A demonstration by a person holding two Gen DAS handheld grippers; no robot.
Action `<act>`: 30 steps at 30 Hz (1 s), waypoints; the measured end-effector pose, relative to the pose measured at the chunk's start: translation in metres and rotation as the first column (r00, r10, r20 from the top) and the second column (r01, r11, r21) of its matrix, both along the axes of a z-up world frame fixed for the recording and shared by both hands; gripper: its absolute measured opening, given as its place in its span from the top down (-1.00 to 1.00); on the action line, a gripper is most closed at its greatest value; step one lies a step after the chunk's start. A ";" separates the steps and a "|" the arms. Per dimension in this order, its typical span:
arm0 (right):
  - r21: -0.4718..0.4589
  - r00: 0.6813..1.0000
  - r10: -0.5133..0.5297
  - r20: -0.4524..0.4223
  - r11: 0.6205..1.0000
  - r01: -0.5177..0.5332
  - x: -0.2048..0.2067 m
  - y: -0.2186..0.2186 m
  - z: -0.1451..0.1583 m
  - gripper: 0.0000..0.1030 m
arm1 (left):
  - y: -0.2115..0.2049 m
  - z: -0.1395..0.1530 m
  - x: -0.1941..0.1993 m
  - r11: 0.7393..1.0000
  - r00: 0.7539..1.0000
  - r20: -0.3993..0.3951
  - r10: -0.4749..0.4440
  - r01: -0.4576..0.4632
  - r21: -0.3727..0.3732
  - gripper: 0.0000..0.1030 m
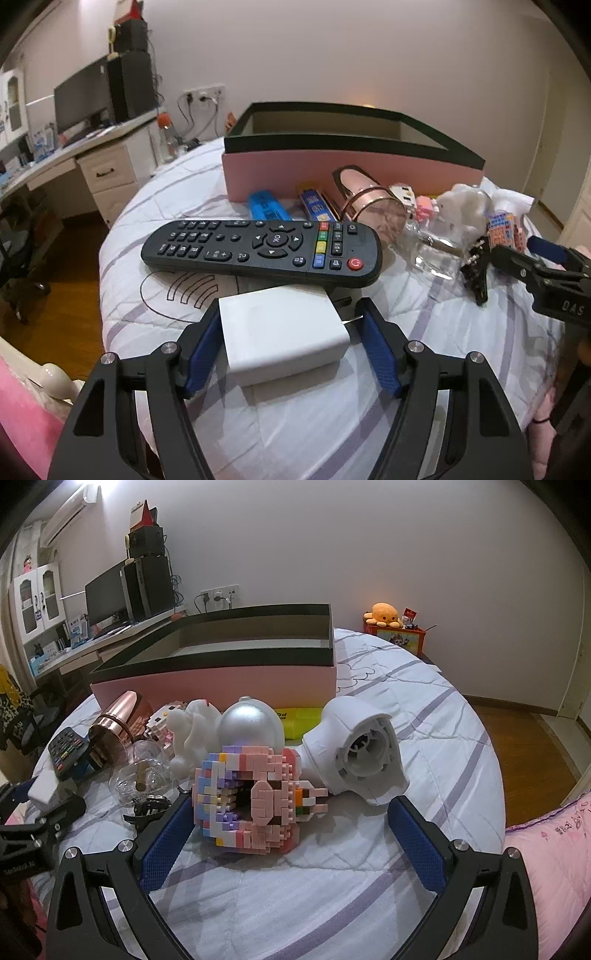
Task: Organize rigid objects
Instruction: 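Lift the charger with the left tool while the right tool lifts the block figure over the box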
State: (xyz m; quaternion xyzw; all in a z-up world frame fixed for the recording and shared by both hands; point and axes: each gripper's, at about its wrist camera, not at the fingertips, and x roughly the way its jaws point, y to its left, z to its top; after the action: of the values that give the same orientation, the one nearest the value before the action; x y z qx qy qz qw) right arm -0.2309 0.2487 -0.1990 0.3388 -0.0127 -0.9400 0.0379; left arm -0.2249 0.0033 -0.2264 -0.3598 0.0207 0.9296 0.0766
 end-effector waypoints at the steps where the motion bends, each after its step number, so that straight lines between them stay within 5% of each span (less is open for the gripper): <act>1: -0.002 1.000 -0.003 -0.009 1.000 0.003 0.001 0.000 0.000 -1.00 | -0.001 0.001 0.000 1.000 1.000 0.003 -0.004 0.004 0.006 -0.39; 18: 0.010 1.000 0.018 0.005 1.000 -0.019 -0.002 -0.003 0.000 -0.99 | 0.005 0.003 0.010 1.000 1.000 0.017 -0.019 0.019 0.020 -0.39; 22: -0.037 0.996 0.085 0.022 0.996 -0.084 0.000 -0.005 0.001 -0.34 | 0.006 0.005 0.014 0.999 0.999 0.014 -0.036 0.036 0.022 -0.39; 30: -0.005 0.995 0.095 0.039 0.995 -0.095 0.007 -0.010 0.002 -0.33 | 0.008 0.003 0.019 0.999 0.999 0.014 -0.042 0.042 0.023 -0.41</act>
State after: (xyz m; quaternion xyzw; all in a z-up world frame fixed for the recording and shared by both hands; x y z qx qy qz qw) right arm -0.2243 0.2390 -0.1974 0.3572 0.0011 -0.9303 0.0830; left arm -0.2057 0.0115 -0.2233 -0.3652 0.0170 0.9253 0.1006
